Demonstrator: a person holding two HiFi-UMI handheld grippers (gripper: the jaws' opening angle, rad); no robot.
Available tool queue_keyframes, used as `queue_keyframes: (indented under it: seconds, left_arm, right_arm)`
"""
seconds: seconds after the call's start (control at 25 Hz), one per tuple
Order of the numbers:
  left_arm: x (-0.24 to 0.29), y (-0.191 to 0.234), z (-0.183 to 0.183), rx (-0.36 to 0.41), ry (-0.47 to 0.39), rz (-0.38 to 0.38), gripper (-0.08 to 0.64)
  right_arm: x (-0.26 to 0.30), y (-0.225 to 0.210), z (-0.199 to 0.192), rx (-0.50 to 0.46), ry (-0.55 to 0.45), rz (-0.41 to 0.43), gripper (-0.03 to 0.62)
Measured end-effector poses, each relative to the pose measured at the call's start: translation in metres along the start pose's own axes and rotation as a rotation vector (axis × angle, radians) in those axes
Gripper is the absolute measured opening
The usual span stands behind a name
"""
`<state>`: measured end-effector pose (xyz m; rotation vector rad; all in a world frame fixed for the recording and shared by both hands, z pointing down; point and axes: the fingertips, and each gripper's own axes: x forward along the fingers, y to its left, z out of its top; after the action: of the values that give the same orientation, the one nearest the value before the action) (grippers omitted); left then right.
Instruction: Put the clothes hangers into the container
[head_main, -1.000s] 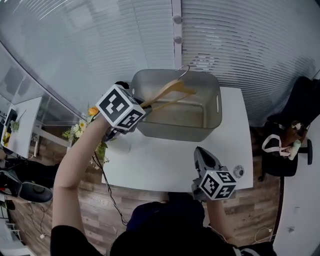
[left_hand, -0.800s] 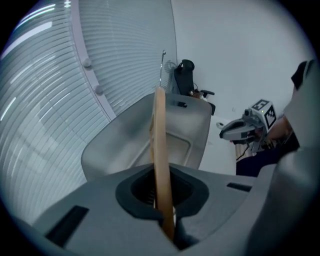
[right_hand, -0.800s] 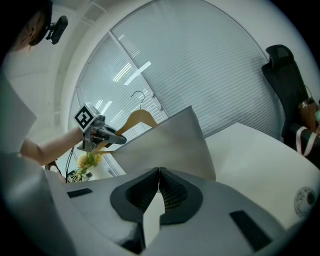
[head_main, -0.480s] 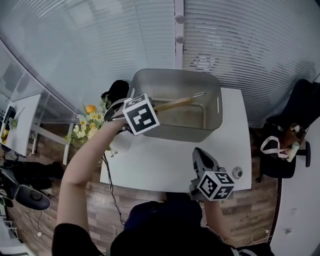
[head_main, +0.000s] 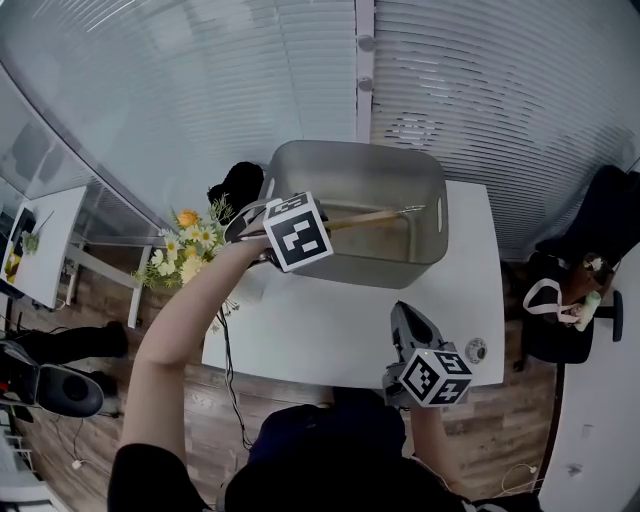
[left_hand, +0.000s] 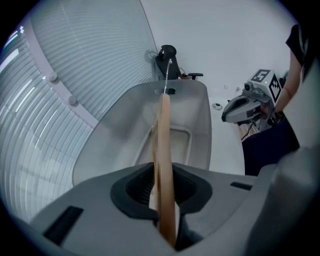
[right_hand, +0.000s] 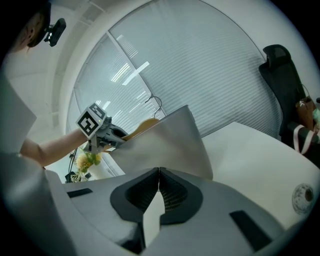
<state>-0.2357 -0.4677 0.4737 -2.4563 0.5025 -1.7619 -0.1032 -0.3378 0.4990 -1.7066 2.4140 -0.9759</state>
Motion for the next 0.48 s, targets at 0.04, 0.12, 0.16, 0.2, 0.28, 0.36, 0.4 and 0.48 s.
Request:
queue_keyframes:
  seconds: [0.04, 0.12, 0.16, 0.2, 0.28, 0.36, 0.4, 0.48]
  left_arm:
    - [0.000, 0.000, 0.002, -0.003, -0.005, -0.004, 0.072]
    - [-0.003, -0.001, 0.007, -0.019, -0.035, -0.021, 0.082]
    - [-0.006, -0.002, 0.011, -0.029, -0.059, -0.032, 0.099]
    - [-0.007, -0.003, 0.014, -0.036, -0.078, -0.038, 0.124]
    - [-0.011, -0.004, 0.018, -0.028, -0.091, -0.033, 0.153]
    - [-0.015, -0.001, 0.019, -0.028, -0.101, -0.016, 0.191]
    - [-0.018, 0.004, 0.021, -0.036, -0.107, 0.000, 0.215]
    - [-0.025, 0.011, 0.023, -0.082, -0.123, 0.008, 0.269]
  right_arm:
    - [-0.001, -0.001, 0.001, 0.001, -0.003, -0.002, 0.028]
    - [-0.001, -0.001, 0.002, 0.001, -0.006, -0.003, 0.028]
    - [-0.002, -0.001, 0.002, 0.000, -0.005, -0.003, 0.028]
    - [-0.002, -0.001, 0.002, -0.002, -0.004, -0.003, 0.028]
    - [-0.003, -0.002, 0.002, -0.004, -0.005, -0.003, 0.028]
    - [-0.004, -0.002, 0.002, -0.003, -0.008, -0.004, 0.028]
    - [-0.005, -0.002, 0.001, -0.003, -0.009, -0.005, 0.029]
    - [-0.006, -0.003, 0.001, -0.003, -0.010, -0.007, 0.028]
